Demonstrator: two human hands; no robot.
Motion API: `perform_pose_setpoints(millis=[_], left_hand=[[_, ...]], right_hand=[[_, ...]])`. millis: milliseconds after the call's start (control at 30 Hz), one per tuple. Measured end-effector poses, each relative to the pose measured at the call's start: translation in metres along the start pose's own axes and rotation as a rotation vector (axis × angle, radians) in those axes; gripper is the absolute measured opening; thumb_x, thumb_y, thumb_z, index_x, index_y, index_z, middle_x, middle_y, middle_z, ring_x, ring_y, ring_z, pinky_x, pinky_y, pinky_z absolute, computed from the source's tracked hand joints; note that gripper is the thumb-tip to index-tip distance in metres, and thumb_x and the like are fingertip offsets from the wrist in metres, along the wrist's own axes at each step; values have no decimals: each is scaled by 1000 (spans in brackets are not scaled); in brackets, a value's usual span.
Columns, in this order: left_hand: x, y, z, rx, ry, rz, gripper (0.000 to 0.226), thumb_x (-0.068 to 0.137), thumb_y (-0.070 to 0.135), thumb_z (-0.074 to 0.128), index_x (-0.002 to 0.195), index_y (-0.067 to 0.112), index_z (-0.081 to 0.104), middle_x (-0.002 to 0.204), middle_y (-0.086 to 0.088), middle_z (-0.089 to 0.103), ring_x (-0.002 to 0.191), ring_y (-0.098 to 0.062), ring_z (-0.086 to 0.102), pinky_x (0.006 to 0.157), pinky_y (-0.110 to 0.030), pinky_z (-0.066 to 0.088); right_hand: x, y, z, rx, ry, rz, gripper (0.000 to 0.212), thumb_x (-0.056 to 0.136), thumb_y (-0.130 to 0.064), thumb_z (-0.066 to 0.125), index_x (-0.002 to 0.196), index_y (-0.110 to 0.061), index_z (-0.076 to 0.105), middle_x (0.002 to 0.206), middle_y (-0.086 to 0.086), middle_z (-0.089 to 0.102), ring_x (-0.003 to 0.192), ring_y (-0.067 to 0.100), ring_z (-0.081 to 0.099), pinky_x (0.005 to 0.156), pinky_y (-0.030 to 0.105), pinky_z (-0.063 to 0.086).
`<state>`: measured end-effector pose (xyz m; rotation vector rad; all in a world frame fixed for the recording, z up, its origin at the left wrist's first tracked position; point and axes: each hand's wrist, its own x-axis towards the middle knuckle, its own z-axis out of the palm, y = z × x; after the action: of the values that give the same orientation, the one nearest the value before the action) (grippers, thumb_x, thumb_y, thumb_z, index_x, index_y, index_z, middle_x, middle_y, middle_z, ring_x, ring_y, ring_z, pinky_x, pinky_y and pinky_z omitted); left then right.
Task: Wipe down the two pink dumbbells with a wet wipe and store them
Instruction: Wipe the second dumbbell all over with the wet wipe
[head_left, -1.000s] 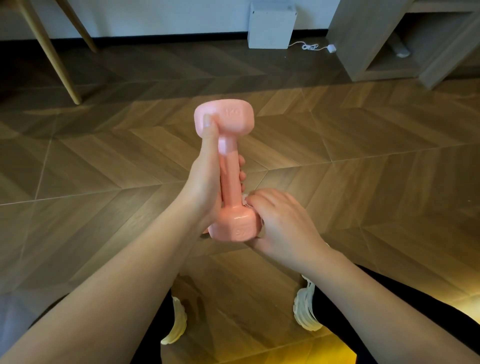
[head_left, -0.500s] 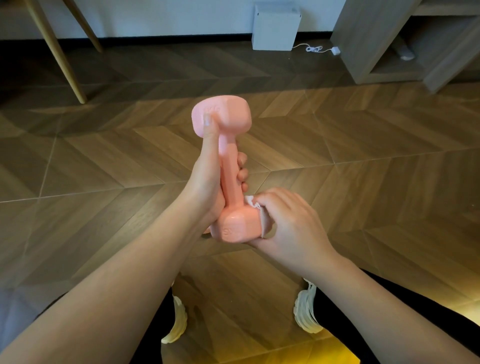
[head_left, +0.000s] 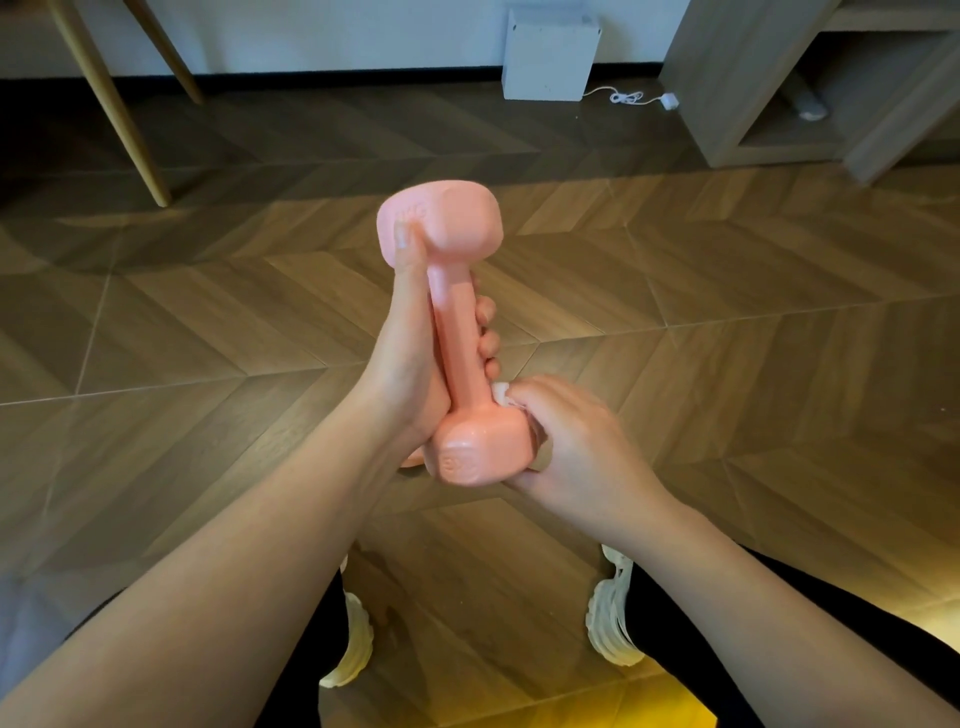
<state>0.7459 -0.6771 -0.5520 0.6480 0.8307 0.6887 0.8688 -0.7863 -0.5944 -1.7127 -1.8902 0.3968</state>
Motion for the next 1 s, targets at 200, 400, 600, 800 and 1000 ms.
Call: perform_pose_setpoints(millis=[200, 400, 600, 800, 1000], left_hand=[[2, 4, 1, 84, 76, -26, 77, 93, 78, 24, 104, 12, 63, 72, -1, 53, 58, -17, 50, 58, -31, 45], [0, -5, 3, 122, 97, -24, 78, 82, 86, 29, 91, 14, 59, 68, 0, 52, 55, -16, 44, 57, -31, 40], [2, -2, 1, 49, 104, 27, 80, 85, 84, 30, 76, 12, 64, 68, -2, 59, 54, -18, 53, 53, -30, 46], [4, 0, 4, 3, 54, 5, 83, 93, 78, 16, 81, 9, 61, 69, -5, 56, 57, -19, 53, 58, -30, 49], [1, -4, 0, -16, 16, 11, 82, 92, 80, 13, 78, 12, 56, 65, -3, 51, 48, -16, 39, 50, -27, 33]], right_hand=[[-2, 3, 0, -178, 196, -86, 44, 58, -23, 91, 91, -12, 63, 93, -1, 66, 90, 18, 57, 79, 25, 36], [3, 0, 3, -153, -7, -25, 39, 63, -31, 81, 95, -15, 64, 92, -2, 66, 92, 21, 61, 86, 31, 41], [-4, -4, 7, -49, 18, -2, 46, 69, -35, 84, 104, -15, 62, 102, -5, 64, 97, 16, 58, 81, 29, 42], [-3, -5, 4, -98, 123, -15, 42, 64, -43, 83, 76, -19, 52, 85, -16, 47, 84, 10, 51, 78, 20, 30], [-3, -6, 7, -55, -59, -7, 46, 67, -46, 81, 97, -16, 62, 95, -4, 62, 91, 16, 57, 76, 26, 38]])
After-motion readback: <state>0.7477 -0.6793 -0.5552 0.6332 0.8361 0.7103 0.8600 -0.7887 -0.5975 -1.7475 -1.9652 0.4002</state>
